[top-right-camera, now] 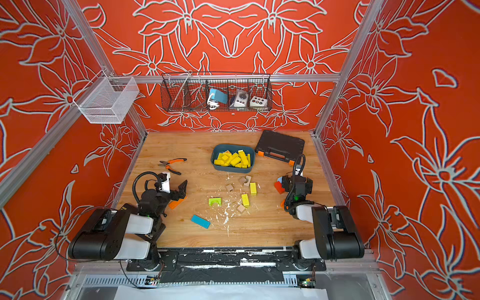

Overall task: Pick out the yellow building blocks
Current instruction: Reset both arms

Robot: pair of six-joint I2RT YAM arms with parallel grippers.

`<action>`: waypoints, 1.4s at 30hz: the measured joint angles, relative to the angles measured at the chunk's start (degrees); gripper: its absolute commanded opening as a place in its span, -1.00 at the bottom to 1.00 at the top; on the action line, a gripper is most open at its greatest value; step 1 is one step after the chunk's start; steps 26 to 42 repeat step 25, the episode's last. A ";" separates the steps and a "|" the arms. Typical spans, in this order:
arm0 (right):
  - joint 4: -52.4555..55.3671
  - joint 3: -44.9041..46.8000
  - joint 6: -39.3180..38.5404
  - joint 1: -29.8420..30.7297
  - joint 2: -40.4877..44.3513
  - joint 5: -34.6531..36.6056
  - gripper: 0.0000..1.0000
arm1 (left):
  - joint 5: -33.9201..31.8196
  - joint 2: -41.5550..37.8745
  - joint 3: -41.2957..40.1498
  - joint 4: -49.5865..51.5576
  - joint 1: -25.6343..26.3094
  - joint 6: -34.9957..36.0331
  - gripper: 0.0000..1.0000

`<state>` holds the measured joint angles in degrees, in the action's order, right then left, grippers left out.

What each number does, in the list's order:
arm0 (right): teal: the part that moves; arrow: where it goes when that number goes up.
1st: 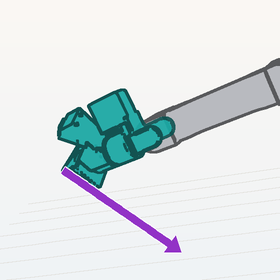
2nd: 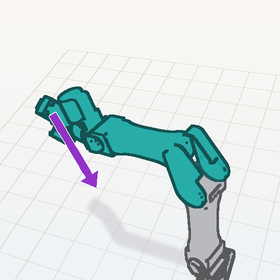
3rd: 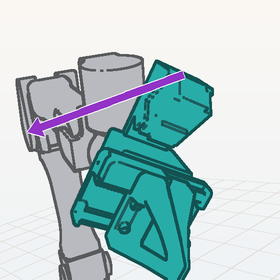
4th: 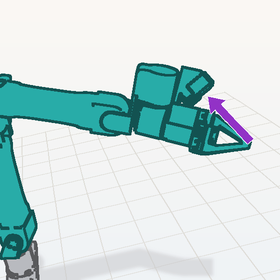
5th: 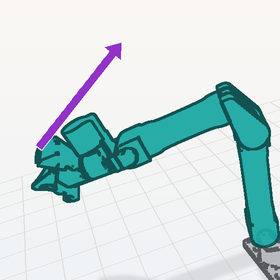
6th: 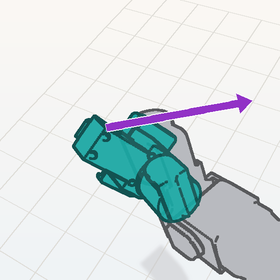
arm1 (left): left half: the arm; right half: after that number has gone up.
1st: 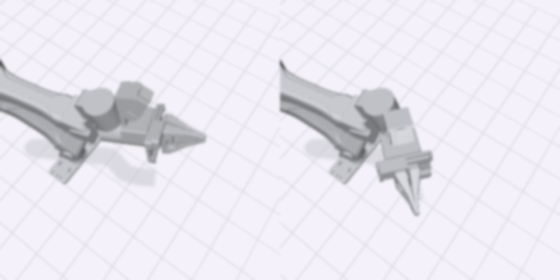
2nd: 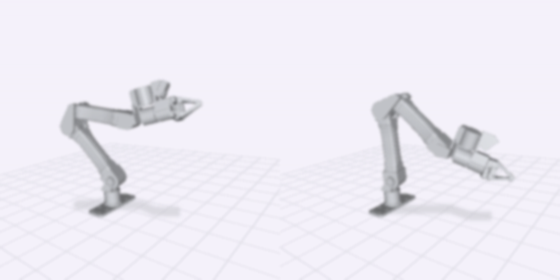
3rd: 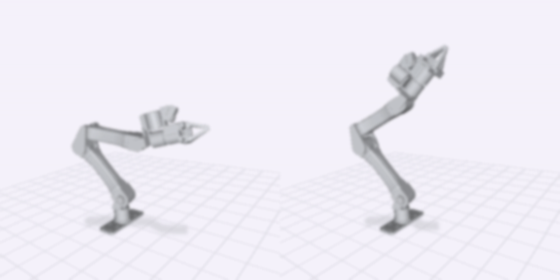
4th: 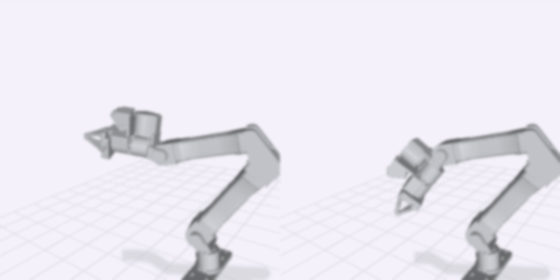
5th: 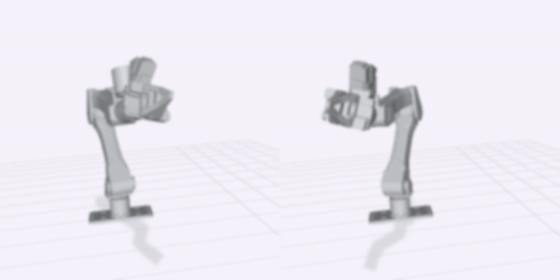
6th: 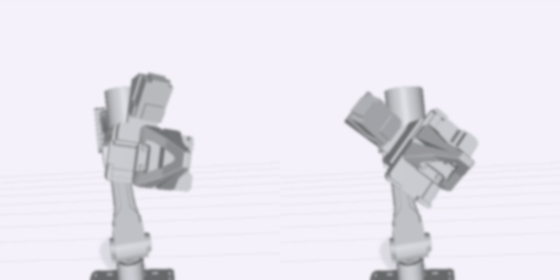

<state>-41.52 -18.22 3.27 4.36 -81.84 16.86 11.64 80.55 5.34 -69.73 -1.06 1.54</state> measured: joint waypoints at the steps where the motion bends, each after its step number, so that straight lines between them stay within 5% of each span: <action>1: -1.31 0.48 -0.17 -0.04 -0.20 -0.42 0.95 | -0.07 -0.02 0.02 0.11 0.00 0.11 0.97; 42: -6.08 1.01 -1.49 -0.26 0.15 -2.60 0.96 | -1.27 -0.02 0.02 0.22 0.02 0.17 0.97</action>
